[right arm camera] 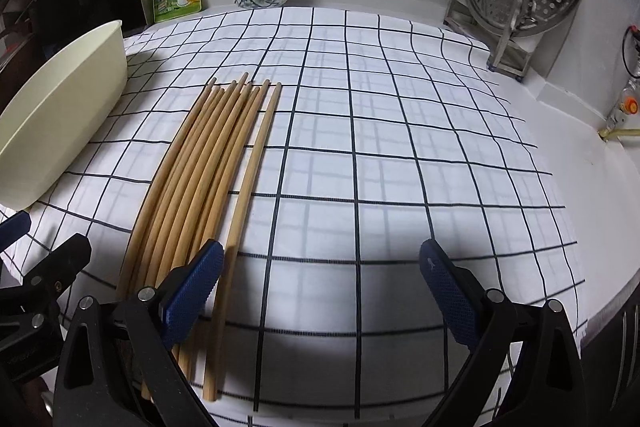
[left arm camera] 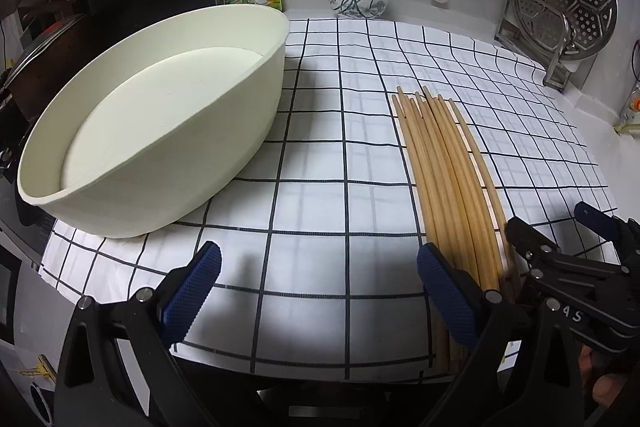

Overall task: Organize utensils
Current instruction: 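Lower the left tool onto one wooden chopstick and close it while the right tool grasps another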

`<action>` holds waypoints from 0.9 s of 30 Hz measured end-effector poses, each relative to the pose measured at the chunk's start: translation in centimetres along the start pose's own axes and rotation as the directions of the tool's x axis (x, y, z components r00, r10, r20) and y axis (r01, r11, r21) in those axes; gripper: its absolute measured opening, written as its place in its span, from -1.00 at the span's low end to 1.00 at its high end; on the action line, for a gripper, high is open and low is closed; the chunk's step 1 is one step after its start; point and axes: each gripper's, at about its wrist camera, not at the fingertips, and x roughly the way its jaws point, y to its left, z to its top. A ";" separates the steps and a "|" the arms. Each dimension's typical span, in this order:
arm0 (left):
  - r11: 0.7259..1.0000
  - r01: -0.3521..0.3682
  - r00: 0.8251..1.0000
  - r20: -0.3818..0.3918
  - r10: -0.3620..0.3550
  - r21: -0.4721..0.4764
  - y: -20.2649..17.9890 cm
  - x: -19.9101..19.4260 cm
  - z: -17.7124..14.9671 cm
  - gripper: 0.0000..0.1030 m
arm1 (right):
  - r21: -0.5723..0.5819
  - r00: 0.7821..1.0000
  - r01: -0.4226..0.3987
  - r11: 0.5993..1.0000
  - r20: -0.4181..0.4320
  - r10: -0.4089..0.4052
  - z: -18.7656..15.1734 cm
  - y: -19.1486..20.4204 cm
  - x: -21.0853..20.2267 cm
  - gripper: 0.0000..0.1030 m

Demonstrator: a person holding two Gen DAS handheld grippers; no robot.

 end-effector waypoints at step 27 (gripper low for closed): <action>1.000 0.004 0.998 -0.070 -0.003 0.006 -2.2 3.1 1.3 0.88 | 0.005 1.000 0.018 1.000 -0.014 -0.018 0.0 -2.9 1.3 0.82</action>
